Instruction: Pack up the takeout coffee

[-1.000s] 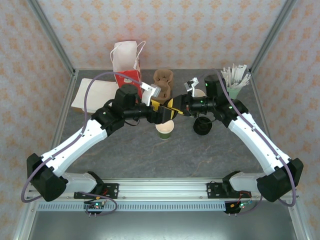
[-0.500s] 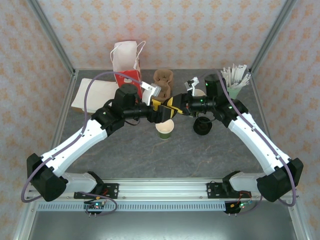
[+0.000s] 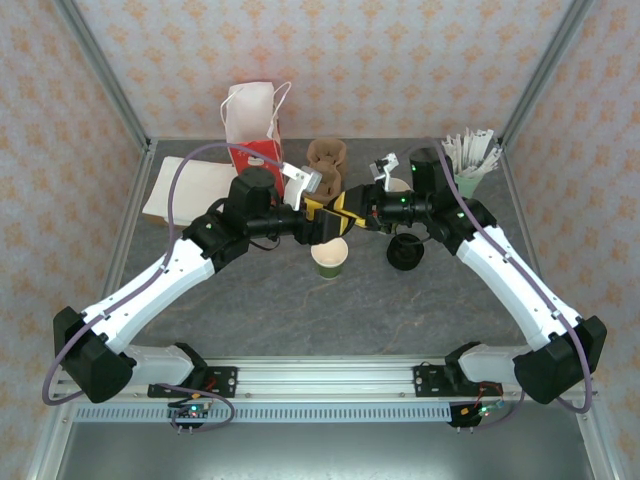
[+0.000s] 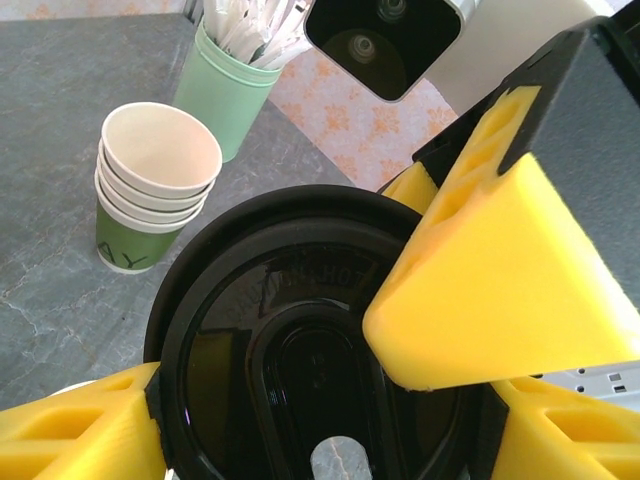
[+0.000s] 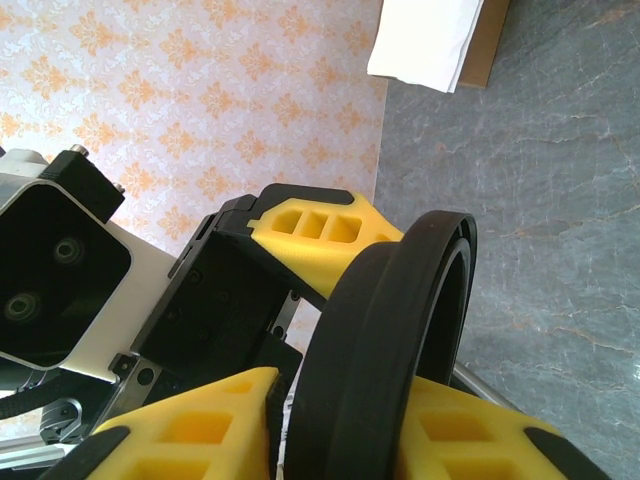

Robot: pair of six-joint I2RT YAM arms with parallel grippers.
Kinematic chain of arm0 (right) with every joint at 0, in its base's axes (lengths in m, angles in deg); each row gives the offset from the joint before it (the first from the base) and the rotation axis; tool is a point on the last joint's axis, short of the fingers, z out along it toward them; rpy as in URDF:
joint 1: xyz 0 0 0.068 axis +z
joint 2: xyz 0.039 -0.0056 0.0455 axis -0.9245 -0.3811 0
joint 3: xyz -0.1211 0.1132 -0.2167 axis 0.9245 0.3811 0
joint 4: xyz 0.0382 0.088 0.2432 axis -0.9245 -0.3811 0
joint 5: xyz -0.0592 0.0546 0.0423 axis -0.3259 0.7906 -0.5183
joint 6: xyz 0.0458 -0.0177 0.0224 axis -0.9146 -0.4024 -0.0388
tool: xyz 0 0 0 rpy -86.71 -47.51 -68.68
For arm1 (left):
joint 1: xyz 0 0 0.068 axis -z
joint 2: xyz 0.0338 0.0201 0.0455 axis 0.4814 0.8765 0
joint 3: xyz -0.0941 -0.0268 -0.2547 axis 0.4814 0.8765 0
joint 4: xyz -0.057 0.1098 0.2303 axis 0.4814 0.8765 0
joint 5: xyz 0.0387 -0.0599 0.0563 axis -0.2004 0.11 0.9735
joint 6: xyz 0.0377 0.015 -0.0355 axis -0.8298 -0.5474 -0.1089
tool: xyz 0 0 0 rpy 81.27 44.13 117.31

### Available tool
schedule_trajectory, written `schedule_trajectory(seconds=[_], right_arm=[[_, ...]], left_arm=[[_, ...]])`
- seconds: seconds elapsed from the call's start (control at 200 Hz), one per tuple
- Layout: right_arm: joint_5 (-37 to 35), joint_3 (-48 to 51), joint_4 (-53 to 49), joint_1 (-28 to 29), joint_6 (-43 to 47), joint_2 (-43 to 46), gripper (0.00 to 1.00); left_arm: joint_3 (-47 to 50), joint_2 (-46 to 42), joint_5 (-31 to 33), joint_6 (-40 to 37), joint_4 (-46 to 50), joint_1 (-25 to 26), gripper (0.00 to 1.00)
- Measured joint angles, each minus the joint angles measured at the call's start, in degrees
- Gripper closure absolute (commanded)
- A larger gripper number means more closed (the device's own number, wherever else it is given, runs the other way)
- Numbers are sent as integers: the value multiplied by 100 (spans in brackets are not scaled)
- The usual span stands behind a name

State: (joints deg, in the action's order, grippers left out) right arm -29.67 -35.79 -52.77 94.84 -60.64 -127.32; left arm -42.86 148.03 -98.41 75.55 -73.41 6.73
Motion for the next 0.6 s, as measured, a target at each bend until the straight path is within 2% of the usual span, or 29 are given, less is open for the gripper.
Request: schedule_trajectory(seconds=[0.095, 0.365, 0.5, 0.601], right_arm=[[-57, 0, 0, 7, -2, 0, 66], [-323, 0, -111, 11, 96, 0, 49], [-704, 0, -470, 11, 271, 0, 43], [-1156, 0, -861, 11, 479, 0, 41]], left_arm=[[0, 0, 52, -28, 48, 0, 29], [0, 0, 400, -256, 411, 7, 29], [-2, 0, 678, -463, 695, 22, 30], [-2, 0, 922, -621, 927, 59, 30]])
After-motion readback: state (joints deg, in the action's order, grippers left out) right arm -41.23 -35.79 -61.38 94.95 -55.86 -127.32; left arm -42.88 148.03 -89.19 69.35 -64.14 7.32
